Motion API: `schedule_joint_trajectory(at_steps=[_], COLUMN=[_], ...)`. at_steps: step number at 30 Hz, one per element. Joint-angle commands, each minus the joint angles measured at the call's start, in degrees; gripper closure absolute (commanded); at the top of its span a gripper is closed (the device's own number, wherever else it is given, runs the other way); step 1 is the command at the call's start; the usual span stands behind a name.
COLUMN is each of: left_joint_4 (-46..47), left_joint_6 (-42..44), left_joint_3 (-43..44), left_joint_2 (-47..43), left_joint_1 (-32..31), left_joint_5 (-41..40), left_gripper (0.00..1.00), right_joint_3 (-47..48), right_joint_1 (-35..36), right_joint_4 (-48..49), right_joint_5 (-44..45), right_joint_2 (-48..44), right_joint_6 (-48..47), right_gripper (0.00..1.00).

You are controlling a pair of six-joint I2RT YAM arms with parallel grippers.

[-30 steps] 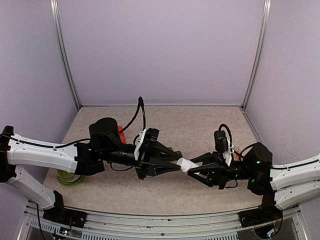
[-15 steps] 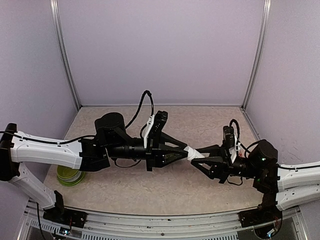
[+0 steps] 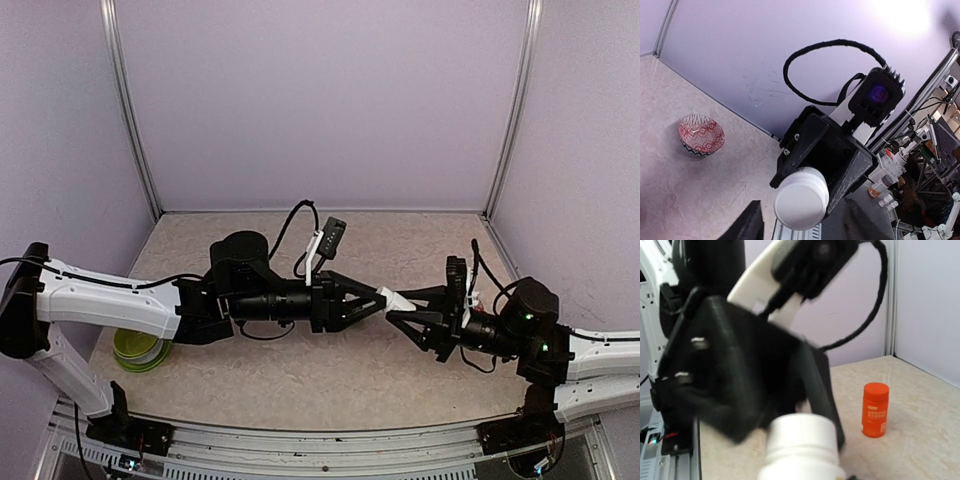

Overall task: Sort the pills into containers
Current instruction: Unscrew the lid of the pill bottle from the pill bottle.

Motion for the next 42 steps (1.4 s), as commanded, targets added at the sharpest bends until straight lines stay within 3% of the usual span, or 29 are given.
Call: schedule_joint_trajectory(at_steps=[1,6,13,19,27,42], left_joint_4=[1.04,4.97,9.39,10.33,11.42,12.27], left_joint_6=[0.31,3.23,3.61,4.07,3.84,5.59], left_joint_3=[0.02,-0.37,0.16,-0.48,-1.69,-3.63], left_joint_2=[-0.35,-0.38,1.82,1.71,1.07,-2.48], left_joint_1=[-1.05,-0.38,-0.38,-0.38,-0.42,-0.56], left_joint_5=[0.64,1.28,3.08,2.97,4.07,4.13], left_gripper=[0.34,0.02,0.01,0.01,0.01,0.01], right_joint_3=[1.83,0.36,1.11,1.92,-0.51,-1.27], right_joint_1=[0.52,1.5,3.33,3.9,3.9,3.9], right_joint_4=[1.74,7.88,14.7,15.4,16.57,8.81], right_joint_5=[-0.35,-2.46,-1.35,5.13,10.81,22.07], right_joint_2=[-1.16,1.92,9.42,13.22,10.48,4.41], right_joint_6=[2.52,8.39,12.91,15.38,15.53,14.9], right_gripper=[0.92,0.93,0.92,0.92,0.92,0.94])
